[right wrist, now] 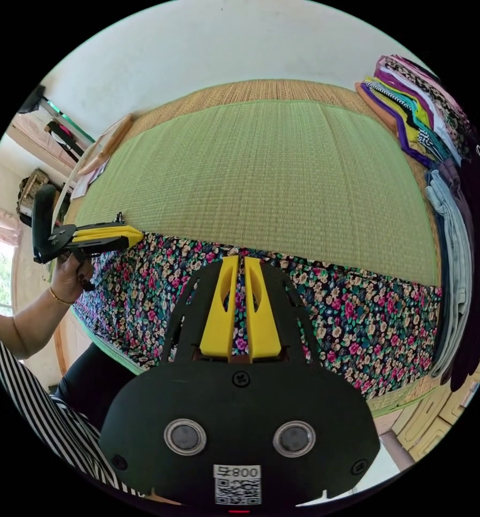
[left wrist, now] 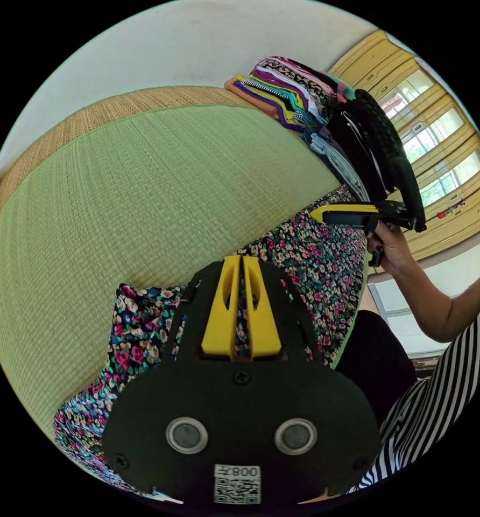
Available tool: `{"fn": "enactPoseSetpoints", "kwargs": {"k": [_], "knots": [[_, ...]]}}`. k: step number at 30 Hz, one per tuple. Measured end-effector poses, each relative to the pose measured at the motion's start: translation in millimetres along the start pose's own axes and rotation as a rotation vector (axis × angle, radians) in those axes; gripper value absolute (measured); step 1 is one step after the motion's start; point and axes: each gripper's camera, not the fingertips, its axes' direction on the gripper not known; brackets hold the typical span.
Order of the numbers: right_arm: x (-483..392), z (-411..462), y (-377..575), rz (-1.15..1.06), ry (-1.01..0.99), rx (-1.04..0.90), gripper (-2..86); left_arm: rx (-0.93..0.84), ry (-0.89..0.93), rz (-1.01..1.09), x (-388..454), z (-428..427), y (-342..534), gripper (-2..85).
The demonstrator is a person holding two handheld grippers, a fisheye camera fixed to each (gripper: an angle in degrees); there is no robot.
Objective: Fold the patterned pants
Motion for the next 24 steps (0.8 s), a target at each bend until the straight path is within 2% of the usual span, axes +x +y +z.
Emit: {"fn": "enactPoseSetpoints", "kwargs": {"k": [4,7,13,19,21,24], "knots": [[20.7,-12.4,6.8,0.045,0.050,0.044,4.6,0.006,-0.023,0.002,1.5,-0.6,2.7,1.4],[43.3,7.7,6.3,0.085,0.106,-0.020,2.7,-0.039,-0.023,-0.025,-3.2,8.6,3.1,1.4],[47.5,1.5,0.0,0.083,0.064,0.032,0.1,0.077,-0.071,-0.133,-11.6,-32.8,31.1,1.1],[25.4,24.2,-6.9,0.010,0.025,-0.019,-0.4,-0.007,-0.136,-0.300,-44.3,-25.5,46.1,0.3],[21.7,24.9,-10.1,-0.001,-0.010,-0.014,-0.3,0.031,-0.092,-0.311,-45.1,-30.1,45.3,0.2],[5.1,22.9,-16.7,-0.065,-0.070,0.005,-0.1,0.073,-0.134,-0.296,-36.8,-38.4,45.0,0.1]]}}
